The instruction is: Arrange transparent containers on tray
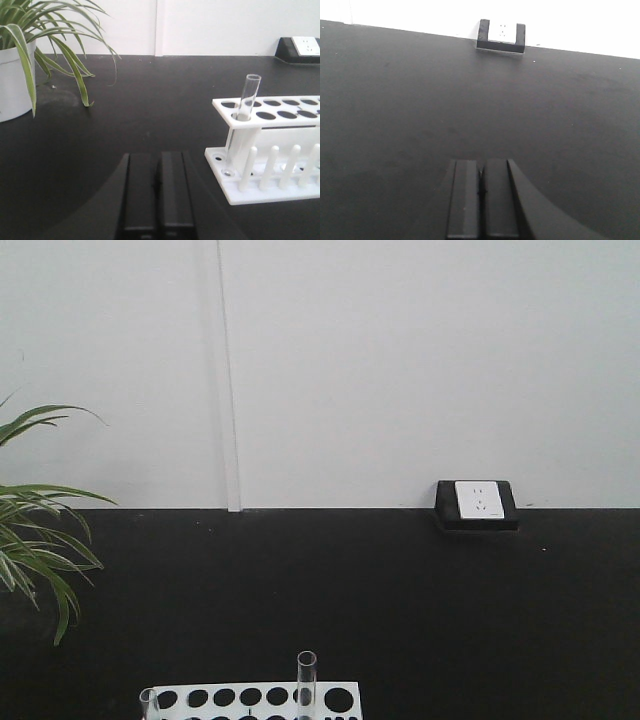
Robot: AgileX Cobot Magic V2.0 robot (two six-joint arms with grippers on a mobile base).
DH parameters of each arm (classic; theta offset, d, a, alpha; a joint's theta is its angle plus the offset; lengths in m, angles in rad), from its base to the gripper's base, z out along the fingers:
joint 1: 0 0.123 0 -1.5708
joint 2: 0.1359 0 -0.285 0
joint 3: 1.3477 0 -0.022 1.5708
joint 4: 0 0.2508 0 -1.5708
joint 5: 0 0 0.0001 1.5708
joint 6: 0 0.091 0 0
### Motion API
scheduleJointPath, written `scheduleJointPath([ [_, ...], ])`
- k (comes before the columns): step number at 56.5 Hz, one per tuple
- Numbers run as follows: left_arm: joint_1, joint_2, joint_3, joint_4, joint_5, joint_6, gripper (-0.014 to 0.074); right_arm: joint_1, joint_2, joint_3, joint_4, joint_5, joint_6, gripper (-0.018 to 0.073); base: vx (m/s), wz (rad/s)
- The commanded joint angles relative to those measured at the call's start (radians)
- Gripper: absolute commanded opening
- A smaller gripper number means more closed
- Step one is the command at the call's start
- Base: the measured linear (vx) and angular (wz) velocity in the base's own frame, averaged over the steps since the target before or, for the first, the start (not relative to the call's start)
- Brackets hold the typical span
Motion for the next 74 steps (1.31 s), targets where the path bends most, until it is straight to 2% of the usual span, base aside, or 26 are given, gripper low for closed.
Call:
scheduleJointPath([
  [1,0.0,-0.013,0.033,-0.006,-0.119,-0.005,-0.0006,-0.003,-0.008,0.01,-0.025,-0.08,-0.011,-0.0013,0.0,0.0],
  [7,0.0,-0.013,0.033,-0.006,-0.162,-0.005,-0.0006,-0.003,-0.008,0.01,-0.071,-0.093,-0.028,-0.0013,0.0,0.0],
  [15,0.0,-0.013,0.033,-0.006,-0.202,-0.005,-0.0006,-0.003,-0.008,0.01,0.019,-0.173,0.021,-0.0013,0.0,0.0],
  [22,0.0,-0.013,0.033,-0.006,-0.213,-0.005,-0.0006,-0.003,-0.008,0.01,0.084,-0.188,0.029,-0.0013,0.0,0.0],
  [34,0.0,-0.013,0.033,-0.006,-0.297,-0.005,-0.0006,-0.003,-0.008,0.01,0.092,-0.2,0.024,-0.0013,0.0,0.0],
  [44,0.0,-0.013,0.025,-0.006,-0.411,-0.005,-0.0006,-0.003,-0.008,0.01,0.097,-0.335,0.025,-0.0013,0.0,0.0],
  [51,0.0,-0.013,-0.001,-0.006,-0.484,-0.005,-0.0006,-0.003,-0.008,-0.003,0.097,-0.491,0.025,-0.0011,0.0,0.0],
  [56,0.0,-0.013,-0.071,-0.004,-0.467,-0.003,-0.0006,-0.003,-0.003,-0.066,0.09,-0.487,0.024,-0.0011,0.0,0.0],
  [62,0.0,0.001,-0.192,0.005,-0.402,-0.001,-0.0006,-0.003,0.041,-0.19,0.048,-0.377,0.024,-0.0011,0.0,0.0],
  [68,0.0,0.06,-0.343,0.06,-0.308,0.0,-0.0006,-0.003,0.125,-0.346,0.015,-0.253,0.025,-0.0011,0.0,0.0],
  [74,0.0,0.16,-0.486,0.139,-0.22,-0.001,-0.0006,-0.003,0.226,-0.468,0.017,-0.198,0.025,-0.0011,0.0,0.0],
])
